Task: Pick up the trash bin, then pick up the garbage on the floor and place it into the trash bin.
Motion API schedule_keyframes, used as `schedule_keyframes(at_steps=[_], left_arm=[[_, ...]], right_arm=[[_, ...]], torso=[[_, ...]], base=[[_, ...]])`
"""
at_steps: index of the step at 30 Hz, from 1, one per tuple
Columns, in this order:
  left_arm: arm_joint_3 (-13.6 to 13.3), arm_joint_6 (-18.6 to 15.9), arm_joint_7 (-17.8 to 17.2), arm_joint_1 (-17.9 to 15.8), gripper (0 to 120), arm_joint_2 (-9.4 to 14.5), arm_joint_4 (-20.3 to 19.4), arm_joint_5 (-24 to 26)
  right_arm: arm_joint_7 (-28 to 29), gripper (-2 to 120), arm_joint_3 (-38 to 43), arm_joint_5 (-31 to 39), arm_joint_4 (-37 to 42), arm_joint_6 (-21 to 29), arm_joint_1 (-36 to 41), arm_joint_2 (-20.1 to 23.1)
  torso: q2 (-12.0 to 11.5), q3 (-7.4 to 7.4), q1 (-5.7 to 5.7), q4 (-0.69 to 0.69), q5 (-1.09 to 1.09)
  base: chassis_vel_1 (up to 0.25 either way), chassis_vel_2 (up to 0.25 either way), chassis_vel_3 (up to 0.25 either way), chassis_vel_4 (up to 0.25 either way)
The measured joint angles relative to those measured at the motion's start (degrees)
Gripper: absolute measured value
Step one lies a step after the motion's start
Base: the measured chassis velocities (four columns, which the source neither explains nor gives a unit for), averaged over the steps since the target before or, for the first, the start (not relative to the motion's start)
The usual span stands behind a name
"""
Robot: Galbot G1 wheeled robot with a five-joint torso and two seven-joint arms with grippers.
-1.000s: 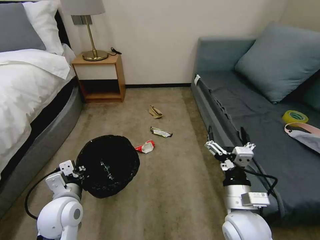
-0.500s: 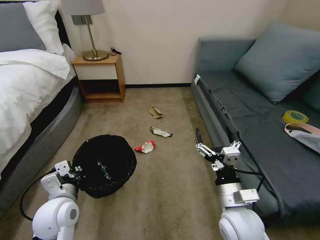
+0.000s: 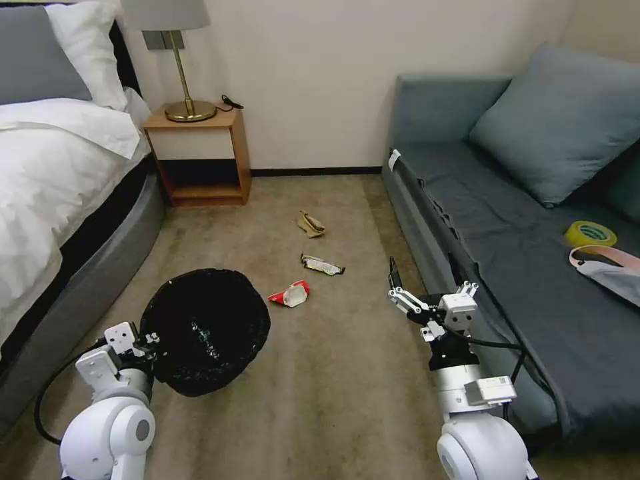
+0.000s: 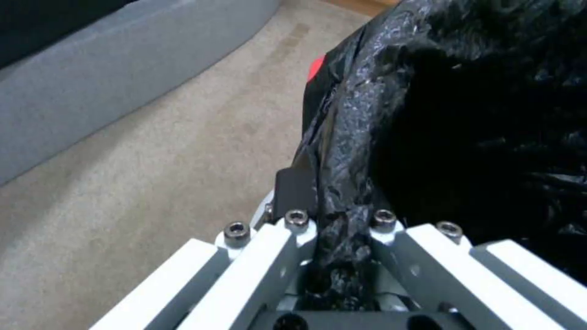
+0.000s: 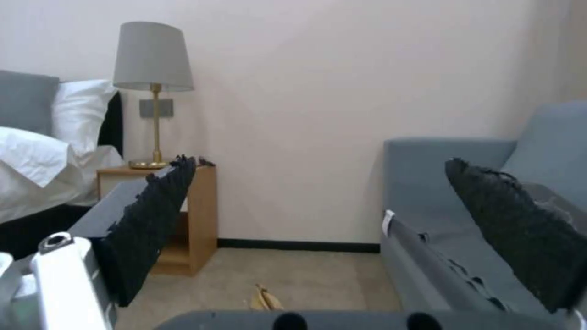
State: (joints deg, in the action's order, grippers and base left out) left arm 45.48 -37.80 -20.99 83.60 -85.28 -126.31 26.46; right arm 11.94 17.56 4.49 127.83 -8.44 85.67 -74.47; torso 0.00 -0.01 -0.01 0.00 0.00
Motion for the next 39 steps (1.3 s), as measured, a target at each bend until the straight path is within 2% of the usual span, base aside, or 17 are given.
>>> schedule_keyframes(at_steps=[39], left_arm=[[1.6,0.2,0.0,0.5,3,-0.5,-1.1,0.6]], right_arm=[[0.1,100,-1.5,0.1,-0.3,-0.2,-0.3,0.4]], torso=[[0.0,0.01,0.01,-0.01,0.0]], base=[[-0.134,0.128,0.132,-0.129]])
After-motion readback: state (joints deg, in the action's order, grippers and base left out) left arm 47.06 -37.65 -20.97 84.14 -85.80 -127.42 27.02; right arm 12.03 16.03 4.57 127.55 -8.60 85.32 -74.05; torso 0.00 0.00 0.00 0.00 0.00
